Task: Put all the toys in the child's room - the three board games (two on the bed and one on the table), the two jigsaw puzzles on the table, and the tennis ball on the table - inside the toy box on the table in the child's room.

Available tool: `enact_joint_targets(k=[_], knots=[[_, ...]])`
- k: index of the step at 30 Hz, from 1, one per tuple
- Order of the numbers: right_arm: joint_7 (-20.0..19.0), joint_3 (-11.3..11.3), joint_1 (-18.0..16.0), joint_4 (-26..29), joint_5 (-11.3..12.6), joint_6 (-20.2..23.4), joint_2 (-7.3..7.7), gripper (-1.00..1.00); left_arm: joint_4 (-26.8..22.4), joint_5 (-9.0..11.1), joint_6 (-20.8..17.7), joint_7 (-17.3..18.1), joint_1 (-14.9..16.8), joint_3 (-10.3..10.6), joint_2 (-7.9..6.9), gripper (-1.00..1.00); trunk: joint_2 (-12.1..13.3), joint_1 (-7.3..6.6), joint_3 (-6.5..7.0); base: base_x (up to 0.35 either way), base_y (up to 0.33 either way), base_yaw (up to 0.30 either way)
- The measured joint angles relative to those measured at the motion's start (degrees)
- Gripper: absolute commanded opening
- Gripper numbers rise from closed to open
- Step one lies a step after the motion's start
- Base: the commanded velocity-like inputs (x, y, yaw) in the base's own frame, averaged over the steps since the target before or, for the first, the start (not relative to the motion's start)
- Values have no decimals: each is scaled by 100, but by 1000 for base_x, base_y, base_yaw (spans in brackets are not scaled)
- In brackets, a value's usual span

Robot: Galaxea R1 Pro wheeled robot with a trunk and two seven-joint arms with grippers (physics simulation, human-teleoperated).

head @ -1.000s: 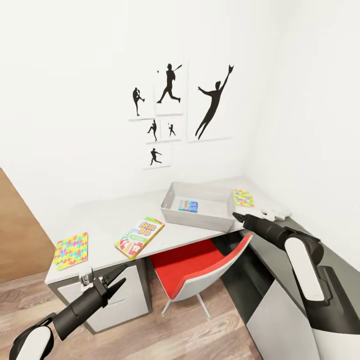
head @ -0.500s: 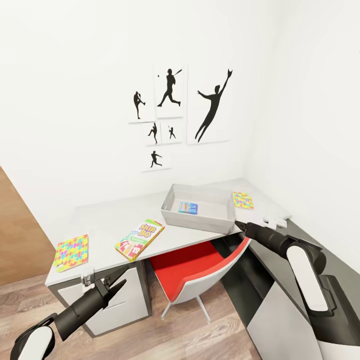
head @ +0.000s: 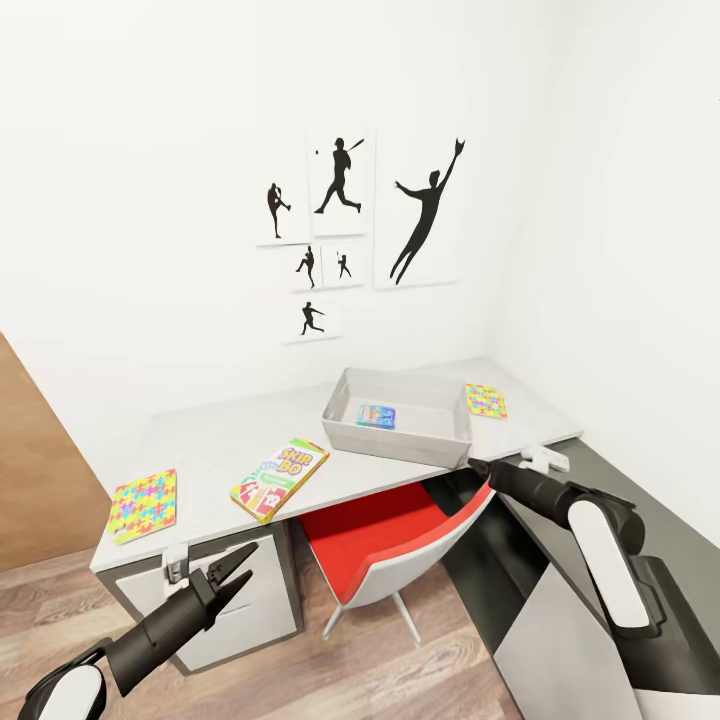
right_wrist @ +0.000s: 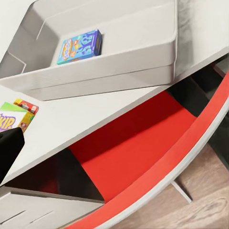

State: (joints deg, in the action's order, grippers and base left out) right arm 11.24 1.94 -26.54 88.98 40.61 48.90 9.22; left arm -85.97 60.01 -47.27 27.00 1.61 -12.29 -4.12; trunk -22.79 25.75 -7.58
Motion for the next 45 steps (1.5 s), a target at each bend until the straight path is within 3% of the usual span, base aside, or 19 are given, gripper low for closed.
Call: enact_joint_targets(k=[37, 45], knots=[[-3, -20, -8, -7, -5, -15, -14, 100, 4, 0, 2, 0, 4, -1, -4, 100, 0, 0, 0, 0, 0, 2], [-14, -45, 202, 115, -22, 111, 50, 100, 25, -10, 10, -35, -9, -7, 78, 100, 0, 0, 0, 0, 0, 149]])
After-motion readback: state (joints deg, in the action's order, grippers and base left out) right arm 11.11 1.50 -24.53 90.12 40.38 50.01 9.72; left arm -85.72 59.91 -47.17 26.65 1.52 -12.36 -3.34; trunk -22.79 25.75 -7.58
